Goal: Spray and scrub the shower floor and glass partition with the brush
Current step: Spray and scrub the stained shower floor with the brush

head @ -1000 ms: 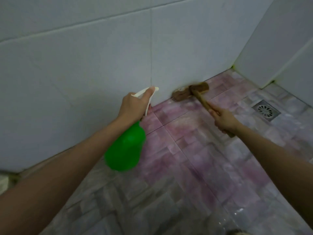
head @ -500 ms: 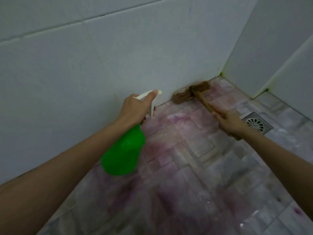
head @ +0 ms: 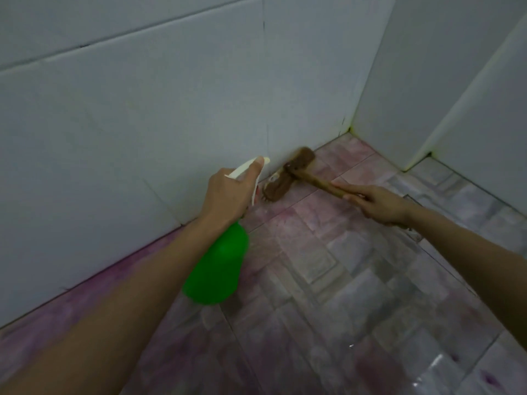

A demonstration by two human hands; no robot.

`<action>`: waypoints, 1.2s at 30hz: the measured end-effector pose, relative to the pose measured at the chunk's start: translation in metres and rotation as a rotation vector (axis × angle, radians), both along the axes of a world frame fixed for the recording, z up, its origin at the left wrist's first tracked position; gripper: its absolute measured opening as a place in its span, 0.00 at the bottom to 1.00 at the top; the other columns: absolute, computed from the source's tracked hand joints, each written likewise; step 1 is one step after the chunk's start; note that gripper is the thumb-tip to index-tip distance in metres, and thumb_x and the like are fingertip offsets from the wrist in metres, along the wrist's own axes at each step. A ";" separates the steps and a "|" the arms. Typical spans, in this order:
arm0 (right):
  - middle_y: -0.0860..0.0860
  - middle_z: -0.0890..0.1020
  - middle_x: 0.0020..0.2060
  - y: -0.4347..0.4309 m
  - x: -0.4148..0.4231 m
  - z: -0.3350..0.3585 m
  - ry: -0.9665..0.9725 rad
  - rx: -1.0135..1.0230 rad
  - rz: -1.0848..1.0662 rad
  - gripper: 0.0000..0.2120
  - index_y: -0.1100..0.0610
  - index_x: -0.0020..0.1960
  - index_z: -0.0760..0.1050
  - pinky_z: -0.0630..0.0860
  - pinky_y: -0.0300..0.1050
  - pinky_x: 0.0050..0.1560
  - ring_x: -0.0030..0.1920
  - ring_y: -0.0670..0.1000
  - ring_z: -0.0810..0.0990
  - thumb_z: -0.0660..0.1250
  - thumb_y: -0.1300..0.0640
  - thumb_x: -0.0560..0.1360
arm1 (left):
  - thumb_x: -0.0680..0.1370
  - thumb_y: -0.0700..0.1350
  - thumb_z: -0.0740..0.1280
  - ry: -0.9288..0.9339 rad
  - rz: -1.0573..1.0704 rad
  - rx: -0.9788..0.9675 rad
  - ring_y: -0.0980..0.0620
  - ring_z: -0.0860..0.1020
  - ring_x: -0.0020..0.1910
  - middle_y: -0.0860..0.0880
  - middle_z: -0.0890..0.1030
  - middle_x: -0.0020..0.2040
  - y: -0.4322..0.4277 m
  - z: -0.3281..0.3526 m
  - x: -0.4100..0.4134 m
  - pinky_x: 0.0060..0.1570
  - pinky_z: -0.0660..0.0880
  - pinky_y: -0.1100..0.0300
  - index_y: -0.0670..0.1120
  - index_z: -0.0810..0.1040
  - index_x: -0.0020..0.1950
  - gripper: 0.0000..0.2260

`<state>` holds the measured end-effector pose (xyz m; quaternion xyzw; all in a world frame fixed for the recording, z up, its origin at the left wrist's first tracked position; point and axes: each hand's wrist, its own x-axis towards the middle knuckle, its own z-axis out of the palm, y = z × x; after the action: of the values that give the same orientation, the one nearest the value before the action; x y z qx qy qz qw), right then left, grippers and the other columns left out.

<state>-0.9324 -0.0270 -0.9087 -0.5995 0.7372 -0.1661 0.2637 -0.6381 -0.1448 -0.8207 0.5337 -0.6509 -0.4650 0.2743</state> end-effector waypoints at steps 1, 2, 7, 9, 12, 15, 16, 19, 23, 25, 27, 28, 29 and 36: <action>0.41 0.79 0.46 -0.005 -0.011 0.000 0.003 -0.032 -0.067 0.19 0.39 0.72 0.64 0.70 0.39 0.47 0.38 0.41 0.75 0.57 0.50 0.81 | 0.77 0.63 0.67 0.024 -0.008 0.003 0.51 0.75 0.21 0.40 0.82 0.31 0.000 0.001 -0.002 0.27 0.74 0.59 0.37 0.85 0.39 0.28; 0.46 0.79 0.51 -0.009 -0.025 -0.004 0.001 -0.074 -0.184 0.20 0.42 0.72 0.64 0.71 0.42 0.50 0.40 0.42 0.75 0.57 0.51 0.81 | 0.77 0.64 0.66 0.050 -0.017 0.012 0.52 0.73 0.21 0.37 0.84 0.36 -0.001 0.003 -0.002 0.26 0.74 0.58 0.37 0.85 0.42 0.28; 0.45 0.76 0.36 -0.001 -0.028 -0.003 -0.079 -0.078 -0.236 0.19 0.38 0.70 0.59 0.71 0.29 0.33 0.31 0.41 0.71 0.57 0.52 0.82 | 0.71 0.69 0.65 0.163 -0.004 0.042 0.51 0.71 0.20 0.36 0.85 0.45 -0.006 0.007 -0.003 0.26 0.73 0.56 0.45 0.87 0.45 0.28; 0.44 0.75 0.34 0.002 -0.023 0.000 -0.037 0.010 -0.077 0.19 0.35 0.70 0.60 0.70 0.31 0.34 0.32 0.45 0.73 0.56 0.49 0.82 | 0.70 0.69 0.64 0.163 -0.005 0.038 0.51 0.71 0.20 0.34 0.85 0.45 -0.005 0.006 -0.003 0.26 0.73 0.56 0.47 0.88 0.42 0.27; 0.46 0.79 0.44 -0.010 -0.042 0.002 -0.005 -0.081 -0.235 0.19 0.42 0.72 0.66 0.72 0.40 0.43 0.35 0.45 0.74 0.58 0.51 0.81 | 0.68 0.71 0.63 0.163 -0.021 0.024 0.50 0.71 0.20 0.32 0.84 0.46 -0.001 0.007 0.002 0.28 0.72 0.55 0.46 0.87 0.46 0.30; 0.47 0.75 0.40 -0.005 -0.034 -0.002 -0.016 -0.136 -0.341 0.20 0.47 0.73 0.65 0.73 0.41 0.43 0.32 0.40 0.71 0.58 0.54 0.82 | 0.69 0.70 0.63 0.159 -0.056 0.010 0.50 0.72 0.21 0.34 0.84 0.46 -0.001 0.009 0.010 0.27 0.73 0.56 0.58 0.87 0.41 0.20; 0.44 0.74 0.35 -0.001 -0.030 -0.004 -0.031 -0.111 -0.277 0.20 0.43 0.72 0.64 0.72 0.36 0.38 0.31 0.38 0.71 0.57 0.53 0.82 | 0.70 0.70 0.63 0.156 -0.060 0.011 0.49 0.72 0.21 0.35 0.85 0.46 -0.002 0.010 0.013 0.27 0.73 0.56 0.61 0.86 0.40 0.18; 0.40 0.74 0.33 0.002 -0.029 0.011 -0.019 -0.002 -0.077 0.19 0.38 0.71 0.62 0.68 0.28 0.33 0.31 0.38 0.73 0.57 0.51 0.81 | 0.69 0.70 0.63 0.139 -0.059 0.008 0.40 0.79 0.29 0.42 0.87 0.43 -0.004 0.008 0.020 0.30 0.73 0.56 0.65 0.86 0.38 0.15; 0.46 0.77 0.39 -0.011 -0.034 0.013 -0.039 -0.127 -0.367 0.20 0.47 0.73 0.65 0.68 0.24 0.33 0.35 0.43 0.72 0.58 0.53 0.81 | 0.69 0.71 0.63 0.140 -0.037 0.024 0.29 0.82 0.42 0.40 0.87 0.45 -0.002 0.003 0.033 0.31 0.73 0.55 0.66 0.86 0.39 0.15; 0.46 0.74 0.31 -0.001 -0.021 0.005 -0.030 -0.086 -0.315 0.20 0.44 0.73 0.64 0.68 0.27 0.26 0.28 0.43 0.72 0.57 0.52 0.82 | 0.68 0.71 0.63 0.151 -0.039 0.035 0.32 0.82 0.39 0.39 0.86 0.46 -0.001 0.002 0.033 0.31 0.73 0.56 0.66 0.85 0.37 0.15; 0.47 0.74 0.28 0.007 -0.005 0.009 -0.061 0.011 -0.119 0.19 0.37 0.71 0.62 0.68 0.28 0.26 0.25 0.42 0.73 0.56 0.49 0.81 | 0.67 0.71 0.63 0.157 -0.050 0.038 0.40 0.80 0.29 0.36 0.86 0.46 0.001 0.001 0.029 0.28 0.72 0.58 0.65 0.85 0.36 0.16; 0.47 0.75 0.29 0.007 -0.003 0.011 -0.058 0.049 -0.049 0.18 0.34 0.69 0.61 0.69 0.28 0.28 0.26 0.41 0.74 0.57 0.49 0.81 | 0.67 0.71 0.63 0.156 -0.055 0.038 0.45 0.77 0.24 0.35 0.85 0.46 0.003 0.001 0.027 0.27 0.71 0.59 0.65 0.85 0.36 0.16; 0.47 0.76 0.31 0.003 -0.004 0.012 -0.041 0.046 -0.030 0.18 0.32 0.68 0.61 0.70 0.29 0.29 0.27 0.42 0.74 0.57 0.48 0.81 | 0.67 0.71 0.63 0.155 -0.059 0.038 0.48 0.75 0.22 0.35 0.85 0.46 0.005 0.000 0.027 0.27 0.71 0.59 0.66 0.85 0.36 0.16; 0.47 0.78 0.43 0.009 0.051 -0.008 -0.082 -0.112 -0.216 0.20 0.39 0.72 0.60 0.70 0.29 0.34 0.37 0.46 0.76 0.56 0.52 0.82 | 0.77 0.64 0.64 0.166 -0.034 0.008 0.37 0.77 0.31 0.39 0.87 0.46 0.004 0.008 0.045 0.25 0.71 0.62 0.64 0.86 0.36 0.14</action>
<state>-0.8813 -0.0177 -0.9162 -0.5229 0.7758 -0.2588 0.2403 -0.5929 -0.1405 -0.8123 0.4833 -0.6331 -0.5147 0.3174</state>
